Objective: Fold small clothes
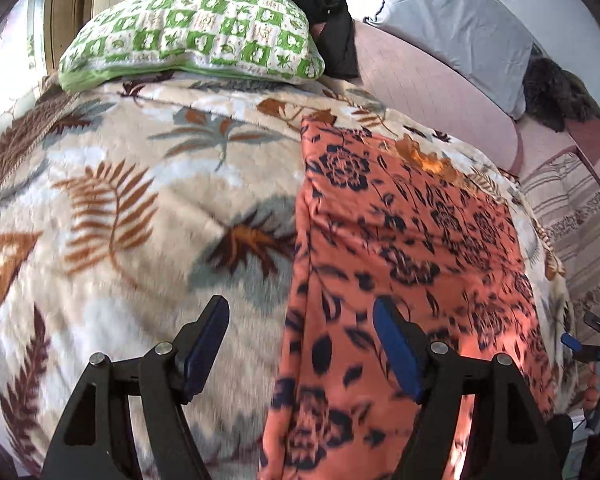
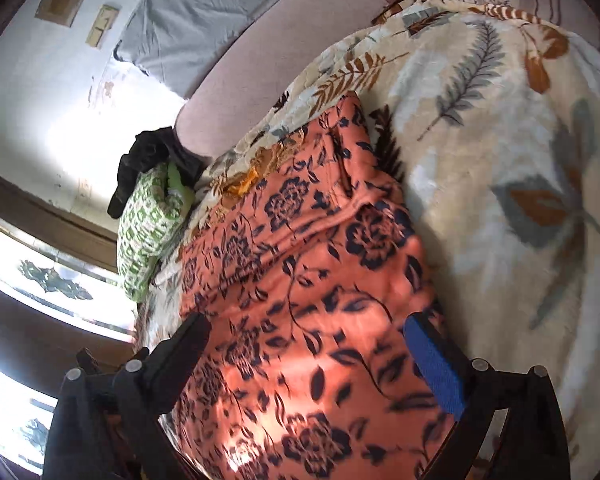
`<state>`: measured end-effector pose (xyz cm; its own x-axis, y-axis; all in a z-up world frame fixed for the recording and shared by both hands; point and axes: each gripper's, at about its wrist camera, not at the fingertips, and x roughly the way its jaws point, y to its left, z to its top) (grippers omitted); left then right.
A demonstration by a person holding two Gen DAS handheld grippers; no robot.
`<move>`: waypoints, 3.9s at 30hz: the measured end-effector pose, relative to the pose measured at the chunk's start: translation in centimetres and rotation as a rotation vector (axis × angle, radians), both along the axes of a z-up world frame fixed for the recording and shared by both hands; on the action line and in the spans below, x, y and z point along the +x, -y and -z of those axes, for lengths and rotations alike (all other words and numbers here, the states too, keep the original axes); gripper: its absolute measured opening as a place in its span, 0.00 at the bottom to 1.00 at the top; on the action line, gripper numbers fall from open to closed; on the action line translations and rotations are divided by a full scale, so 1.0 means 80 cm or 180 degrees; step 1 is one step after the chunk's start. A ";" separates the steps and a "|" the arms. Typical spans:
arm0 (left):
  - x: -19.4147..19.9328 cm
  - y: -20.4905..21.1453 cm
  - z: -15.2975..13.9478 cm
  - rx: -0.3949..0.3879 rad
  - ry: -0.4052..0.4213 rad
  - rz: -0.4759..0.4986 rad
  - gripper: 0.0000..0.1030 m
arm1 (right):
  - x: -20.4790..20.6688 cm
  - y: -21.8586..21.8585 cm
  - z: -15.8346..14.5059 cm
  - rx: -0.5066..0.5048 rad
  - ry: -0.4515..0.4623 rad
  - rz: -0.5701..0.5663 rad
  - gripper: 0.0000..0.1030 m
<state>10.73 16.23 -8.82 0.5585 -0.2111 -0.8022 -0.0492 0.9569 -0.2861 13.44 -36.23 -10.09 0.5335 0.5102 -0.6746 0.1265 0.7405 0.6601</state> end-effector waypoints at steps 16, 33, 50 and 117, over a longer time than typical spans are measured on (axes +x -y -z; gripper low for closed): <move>-0.135 0.002 0.049 -0.0400 -0.0349 0.0006 0.73 | -0.139 0.016 0.056 0.0054 -0.0533 -0.0437 0.96; -0.136 0.017 0.072 -0.0290 -0.0490 0.0029 0.63 | -0.137 0.014 0.077 0.0256 -0.0681 -0.0264 0.75; -0.134 0.030 0.070 -0.0101 -0.0569 0.0010 0.57 | -0.139 0.022 0.090 0.0360 -0.0732 -0.0332 0.65; 0.175 0.045 0.029 -0.0231 -0.0139 -0.0425 0.11 | 0.179 0.002 0.096 0.0385 -0.0437 0.0728 0.14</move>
